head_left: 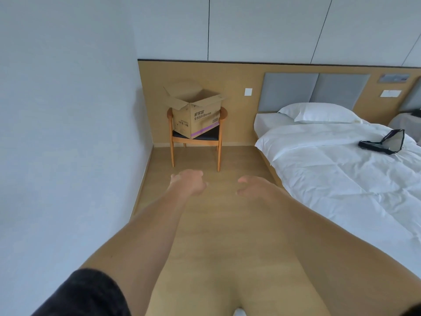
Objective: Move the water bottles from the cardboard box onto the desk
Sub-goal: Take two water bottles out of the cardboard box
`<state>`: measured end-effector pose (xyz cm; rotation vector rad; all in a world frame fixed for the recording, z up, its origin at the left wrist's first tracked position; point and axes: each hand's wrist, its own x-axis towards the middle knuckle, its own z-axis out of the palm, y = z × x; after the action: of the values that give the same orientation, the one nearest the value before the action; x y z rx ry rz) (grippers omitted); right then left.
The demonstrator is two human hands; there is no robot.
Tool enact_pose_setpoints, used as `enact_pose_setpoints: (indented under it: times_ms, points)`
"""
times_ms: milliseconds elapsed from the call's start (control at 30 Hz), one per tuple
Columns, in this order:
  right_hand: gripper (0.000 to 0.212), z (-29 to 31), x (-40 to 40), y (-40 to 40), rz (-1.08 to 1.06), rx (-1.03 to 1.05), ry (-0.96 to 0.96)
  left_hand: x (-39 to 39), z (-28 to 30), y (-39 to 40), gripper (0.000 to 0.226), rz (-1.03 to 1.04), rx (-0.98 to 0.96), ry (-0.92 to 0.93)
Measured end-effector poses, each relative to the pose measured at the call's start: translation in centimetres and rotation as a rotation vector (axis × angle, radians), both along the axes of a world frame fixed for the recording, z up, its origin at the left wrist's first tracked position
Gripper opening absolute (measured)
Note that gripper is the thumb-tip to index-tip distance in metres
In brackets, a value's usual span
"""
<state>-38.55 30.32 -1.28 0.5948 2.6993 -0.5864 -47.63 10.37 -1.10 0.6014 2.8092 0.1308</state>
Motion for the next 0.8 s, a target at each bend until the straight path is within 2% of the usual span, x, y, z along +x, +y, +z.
enact_pose_setpoints:
  times_ms: [267, 433, 800]
  points:
    - [0.069, -0.1, -13.1, 6.7, 0.084, -0.032, 0.083, -10.9, -0.3, 7.9, 0.054, 0.059, -0.017, -0.026]
    - [0.066, 1.2, -20.0, 12.1, 0.116, -0.034, 0.111, -17.7, 1.4, 13.2, 0.055, 0.105, 0.009, -0.033]
    - [0.063, 1.6, -31.6, 19.2, 0.146, -0.026, 0.121, -30.9, 2.4, 19.2, 0.055, 0.106, 0.032, 0.015]
